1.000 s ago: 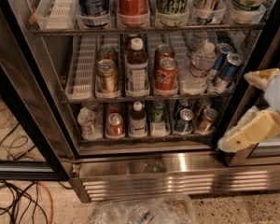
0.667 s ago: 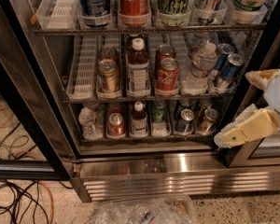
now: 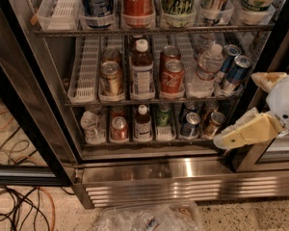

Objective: Pick pepsi can from bottom shelf of fridge

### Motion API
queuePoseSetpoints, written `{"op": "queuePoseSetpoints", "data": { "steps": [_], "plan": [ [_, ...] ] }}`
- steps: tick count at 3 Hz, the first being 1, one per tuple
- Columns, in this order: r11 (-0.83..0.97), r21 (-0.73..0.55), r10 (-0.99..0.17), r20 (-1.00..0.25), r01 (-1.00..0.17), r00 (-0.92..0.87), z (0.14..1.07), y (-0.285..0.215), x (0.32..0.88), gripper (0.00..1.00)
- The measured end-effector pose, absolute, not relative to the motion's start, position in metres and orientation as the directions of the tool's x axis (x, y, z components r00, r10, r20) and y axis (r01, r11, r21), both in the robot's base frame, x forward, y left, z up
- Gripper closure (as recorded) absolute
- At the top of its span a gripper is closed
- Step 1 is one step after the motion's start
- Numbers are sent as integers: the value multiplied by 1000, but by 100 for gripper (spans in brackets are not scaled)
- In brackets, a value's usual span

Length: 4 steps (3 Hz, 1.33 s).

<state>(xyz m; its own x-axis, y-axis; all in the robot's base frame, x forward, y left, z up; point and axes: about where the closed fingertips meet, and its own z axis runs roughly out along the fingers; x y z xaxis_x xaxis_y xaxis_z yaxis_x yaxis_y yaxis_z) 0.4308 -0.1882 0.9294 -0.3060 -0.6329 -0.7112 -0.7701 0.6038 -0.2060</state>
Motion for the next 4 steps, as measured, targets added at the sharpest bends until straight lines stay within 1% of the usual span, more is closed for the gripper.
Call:
{"op": "queuePoseSetpoints", "data": {
  "steps": [1, 2, 3, 4],
  "plan": [
    [643, -227, -583, -765, -731, -275, 901, -170, 420, 0],
    [694, -218, -506, -825, -686, -250, 861, -154, 423, 0],
    [800, -168, -358, -904, -576, -233, 837, -173, 446, 0],
    [852, -129, -278, -933, -508, -229, 827, -189, 454, 0]
  ]
}}
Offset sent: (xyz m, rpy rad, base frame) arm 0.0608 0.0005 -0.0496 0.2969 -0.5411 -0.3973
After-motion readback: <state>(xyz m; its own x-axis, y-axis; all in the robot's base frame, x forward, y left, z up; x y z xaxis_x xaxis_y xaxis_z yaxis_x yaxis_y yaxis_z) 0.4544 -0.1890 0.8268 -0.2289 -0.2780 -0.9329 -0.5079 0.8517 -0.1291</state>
